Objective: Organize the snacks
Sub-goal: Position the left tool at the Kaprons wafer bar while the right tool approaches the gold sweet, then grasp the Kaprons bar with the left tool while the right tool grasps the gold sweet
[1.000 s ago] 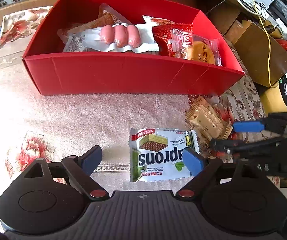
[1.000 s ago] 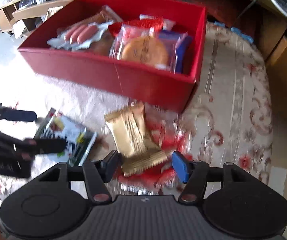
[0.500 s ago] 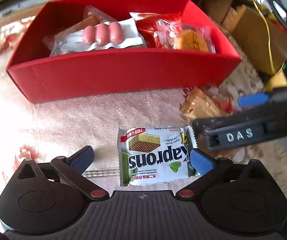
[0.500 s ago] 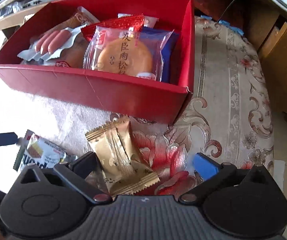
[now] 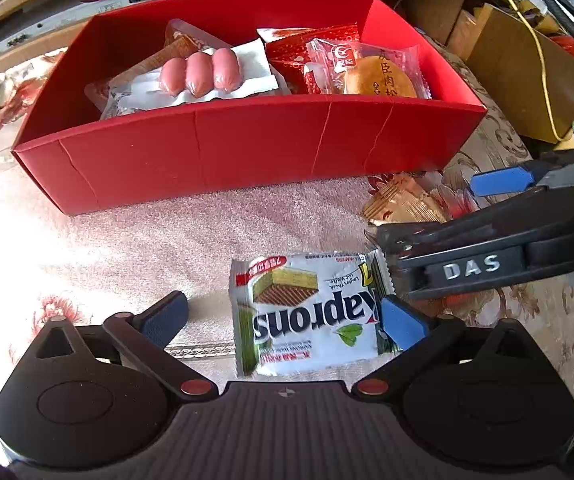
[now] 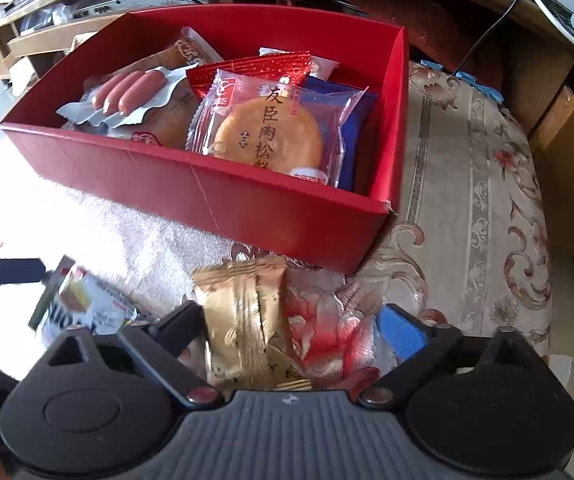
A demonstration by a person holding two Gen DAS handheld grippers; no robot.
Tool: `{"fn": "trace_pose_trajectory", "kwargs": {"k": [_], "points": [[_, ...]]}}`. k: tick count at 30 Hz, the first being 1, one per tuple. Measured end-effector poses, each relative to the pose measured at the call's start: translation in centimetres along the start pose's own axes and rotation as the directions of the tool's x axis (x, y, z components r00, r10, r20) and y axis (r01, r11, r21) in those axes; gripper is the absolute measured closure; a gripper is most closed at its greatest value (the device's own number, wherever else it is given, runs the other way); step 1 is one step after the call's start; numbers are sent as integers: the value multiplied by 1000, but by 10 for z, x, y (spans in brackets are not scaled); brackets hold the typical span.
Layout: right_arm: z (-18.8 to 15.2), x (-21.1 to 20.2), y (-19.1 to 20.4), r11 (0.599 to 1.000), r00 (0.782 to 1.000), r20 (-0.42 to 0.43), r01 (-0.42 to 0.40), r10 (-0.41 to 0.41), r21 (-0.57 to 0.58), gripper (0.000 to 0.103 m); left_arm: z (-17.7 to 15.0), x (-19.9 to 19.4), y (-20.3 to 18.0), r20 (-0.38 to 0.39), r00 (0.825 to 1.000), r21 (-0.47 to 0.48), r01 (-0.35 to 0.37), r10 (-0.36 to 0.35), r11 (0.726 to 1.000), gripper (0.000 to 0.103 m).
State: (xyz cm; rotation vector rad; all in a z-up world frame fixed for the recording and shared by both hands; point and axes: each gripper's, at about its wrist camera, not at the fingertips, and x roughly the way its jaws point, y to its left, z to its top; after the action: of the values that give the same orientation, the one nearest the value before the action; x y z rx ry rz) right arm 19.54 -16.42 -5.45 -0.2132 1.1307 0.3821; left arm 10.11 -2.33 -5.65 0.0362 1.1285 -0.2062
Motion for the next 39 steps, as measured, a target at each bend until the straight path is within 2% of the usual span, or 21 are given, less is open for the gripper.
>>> {"fn": "trace_pose_trajectory", "kwargs": {"k": [3, 4, 5, 9, 12, 16, 19, 21, 22, 25, 27, 28, 30, 33, 37, 39], "points": [[-9, -11, -2, 1000, 1000, 3, -9, 9, -11, 37, -3, -5, 7, 4, 1000, -4, 4, -4, 1000, 11], [-13, -14, -1, 1000, 1000, 2, -14, 14, -18, 47, -3, -6, 10, 4, 1000, -13, 5, -5, 1000, 14], [-17, -18, 1, 1000, 1000, -1, -16, 16, -26, 52, -4, -8, 12, 3, 1000, -21, 7, -7, 1000, 16], [-31, -28, 12, 998, 1000, -21, -16, 14, -64, 57, -10, -16, 20, -5, 1000, -47, 11, -11, 999, 21], [-43, -32, 19, 995, 1000, -15, -2, 0, -103, 57, -13, -18, 22, -15, 1000, -34, 19, -19, 999, 16], [-40, -30, 10, 999, 1000, -23, -13, 12, -44, 57, -9, -18, 25, -20, 999, -67, 27, -28, 997, 8], [-33, -28, 11, 1000, 1000, -16, -10, 10, -19, 54, -5, -15, 30, -22, 998, -161, 54, -58, 985, 6], [-28, -26, 12, 1000, 1000, -12, -15, 15, -5, 44, 1, -13, 32, -16, 998, -218, 54, -59, 974, 4], [-25, -23, 14, 1000, 1000, -17, -10, 10, -5, 34, 4, -11, 32, -13, 998, -241, 51, -55, 969, 2], [-27, -16, 17, 1000, 1000, -19, 15, -15, -19, 21, 8, -6, 25, -9, 1000, -231, 18, -20, 973, 1], [-27, -12, 13, 1000, 1000, -30, 0, 0, 13, 11, 10, -2, 19, -10, 1000, -196, -14, 12, 981, 0], [-27, -9, 11, 1000, 999, -41, -16, 17, 24, 0, 11, 0, 16, -9, 1000, -180, -23, 21, 983, 0], [-27, -6, 15, 1000, 999, -50, -4, 3, -10, 0, 10, 1, 14, -12, 1000, -158, -27, 26, 987, 0], [-25, -4, 14, 1000, 999, -49, 2, -1, 20, 0, 13, 4, 12, -19, 999, -129, -29, 26, 991, 0], [-25, -5, 14, 1000, 999, -39, -3, 3, -1, 0, 19, 8, 10, -37, 999, -109, -40, 36, 993, 0], [-26, -7, 15, 1000, 999, -45, -11, 11, -17, 4, 24, 11, 7, -49, 998, -57, -41, 38, 998, 0]]}}
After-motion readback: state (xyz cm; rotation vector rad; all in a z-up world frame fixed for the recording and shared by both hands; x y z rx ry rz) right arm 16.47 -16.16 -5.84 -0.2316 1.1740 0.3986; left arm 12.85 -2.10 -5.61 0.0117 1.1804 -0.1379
